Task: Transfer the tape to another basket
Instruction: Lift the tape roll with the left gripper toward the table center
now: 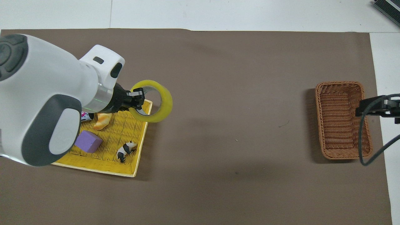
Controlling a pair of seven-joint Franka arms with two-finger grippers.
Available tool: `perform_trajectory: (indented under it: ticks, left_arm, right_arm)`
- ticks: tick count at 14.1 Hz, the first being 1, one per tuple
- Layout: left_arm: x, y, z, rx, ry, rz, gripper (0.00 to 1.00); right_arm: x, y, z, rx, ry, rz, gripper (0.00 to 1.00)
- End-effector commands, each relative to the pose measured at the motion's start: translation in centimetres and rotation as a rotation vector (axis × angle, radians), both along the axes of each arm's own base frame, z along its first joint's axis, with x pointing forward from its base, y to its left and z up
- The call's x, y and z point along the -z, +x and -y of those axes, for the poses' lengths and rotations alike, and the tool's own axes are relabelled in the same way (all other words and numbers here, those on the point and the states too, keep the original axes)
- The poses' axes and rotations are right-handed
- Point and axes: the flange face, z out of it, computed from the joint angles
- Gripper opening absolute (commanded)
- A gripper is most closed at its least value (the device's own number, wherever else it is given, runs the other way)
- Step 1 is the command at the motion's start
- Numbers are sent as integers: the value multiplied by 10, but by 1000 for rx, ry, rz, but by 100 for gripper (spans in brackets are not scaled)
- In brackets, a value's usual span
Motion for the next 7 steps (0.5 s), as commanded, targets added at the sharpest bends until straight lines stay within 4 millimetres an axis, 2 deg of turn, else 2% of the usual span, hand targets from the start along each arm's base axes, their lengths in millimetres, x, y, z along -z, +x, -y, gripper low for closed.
perform_trajectory:
  ticks: [1,3,5,7]
  left_arm:
    - [-13,-15,30,40,-60,-15,0]
    - [-18,-21,37,36,-111,-35,0]
    - [-17,-20,37,29,-112,-38,0]
    - [-17,-20,37,29,-112,-38,0]
  right_arm:
    - [-2,-9,4,-33,8,-19,100]
    - [5,-7,9,-25,24,-25,100]
    - [12,-3,4,-40,24,-27,100]
    - [29,7,-2,-108,44,2,100]
